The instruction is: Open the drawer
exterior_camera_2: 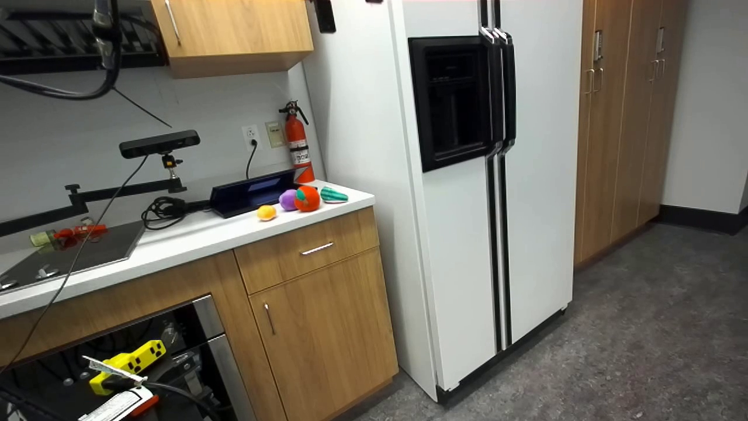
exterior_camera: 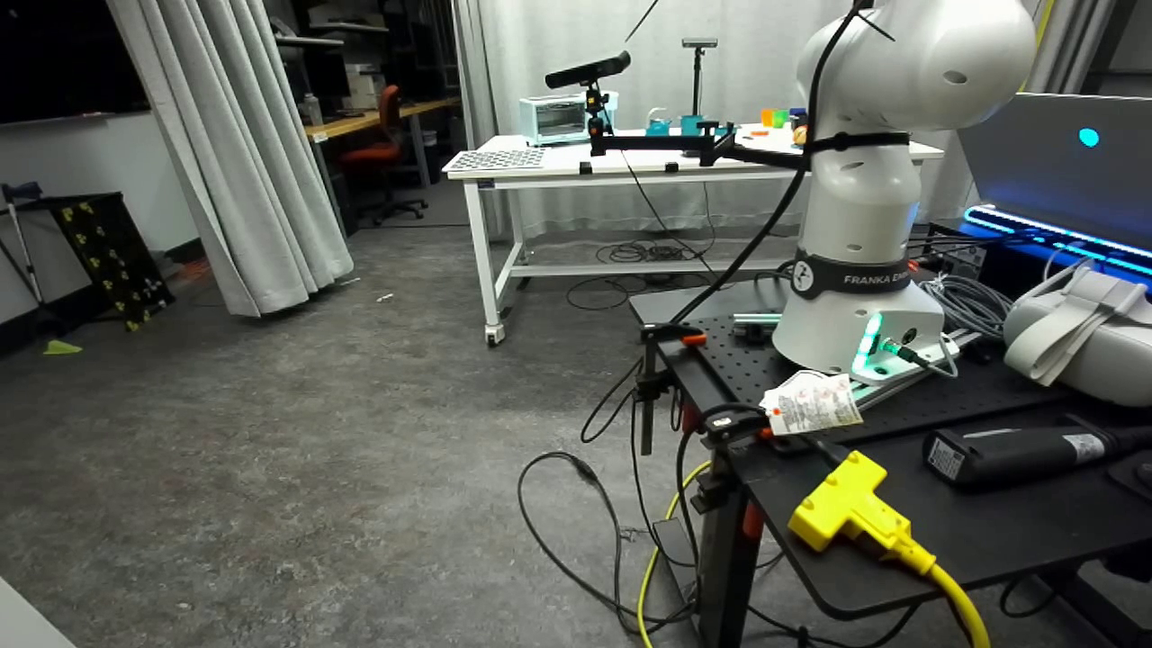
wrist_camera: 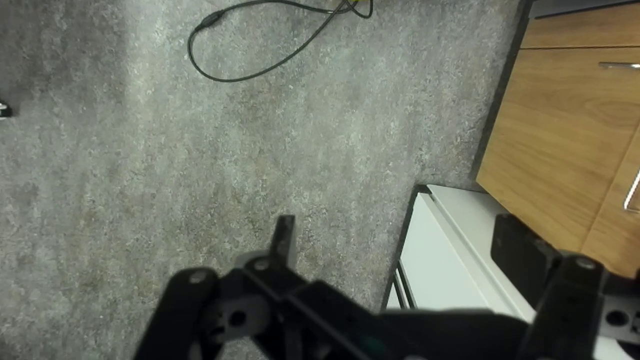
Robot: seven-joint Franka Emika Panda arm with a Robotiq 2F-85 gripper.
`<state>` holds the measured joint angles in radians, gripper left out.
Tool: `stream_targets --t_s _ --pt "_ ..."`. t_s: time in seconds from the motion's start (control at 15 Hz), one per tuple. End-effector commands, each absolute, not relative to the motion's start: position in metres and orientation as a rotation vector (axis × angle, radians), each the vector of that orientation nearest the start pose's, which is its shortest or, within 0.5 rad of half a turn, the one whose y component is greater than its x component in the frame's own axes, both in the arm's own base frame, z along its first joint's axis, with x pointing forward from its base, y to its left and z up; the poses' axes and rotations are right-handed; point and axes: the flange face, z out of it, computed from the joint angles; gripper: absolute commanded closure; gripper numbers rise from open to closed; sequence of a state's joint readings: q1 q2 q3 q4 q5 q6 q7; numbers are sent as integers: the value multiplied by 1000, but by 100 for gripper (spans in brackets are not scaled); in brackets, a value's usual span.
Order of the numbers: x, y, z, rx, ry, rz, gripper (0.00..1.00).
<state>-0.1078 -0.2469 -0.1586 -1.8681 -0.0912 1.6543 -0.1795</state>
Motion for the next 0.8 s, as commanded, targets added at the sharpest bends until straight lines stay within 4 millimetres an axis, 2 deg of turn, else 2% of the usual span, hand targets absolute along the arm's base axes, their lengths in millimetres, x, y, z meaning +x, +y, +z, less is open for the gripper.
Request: stream_targets --t_s 0.0,0.27,0.33,0.47,0.73 --pt "486 -125 575 -3158 112 -53 0" --pt "499 -95 511 -3121 15 113 0" --pt "497 -108 528 -3139 37 75 0" --pt "501 -97 507 -3134 4 142 0" --pt "501 -96 506 -3134 2 146 0"
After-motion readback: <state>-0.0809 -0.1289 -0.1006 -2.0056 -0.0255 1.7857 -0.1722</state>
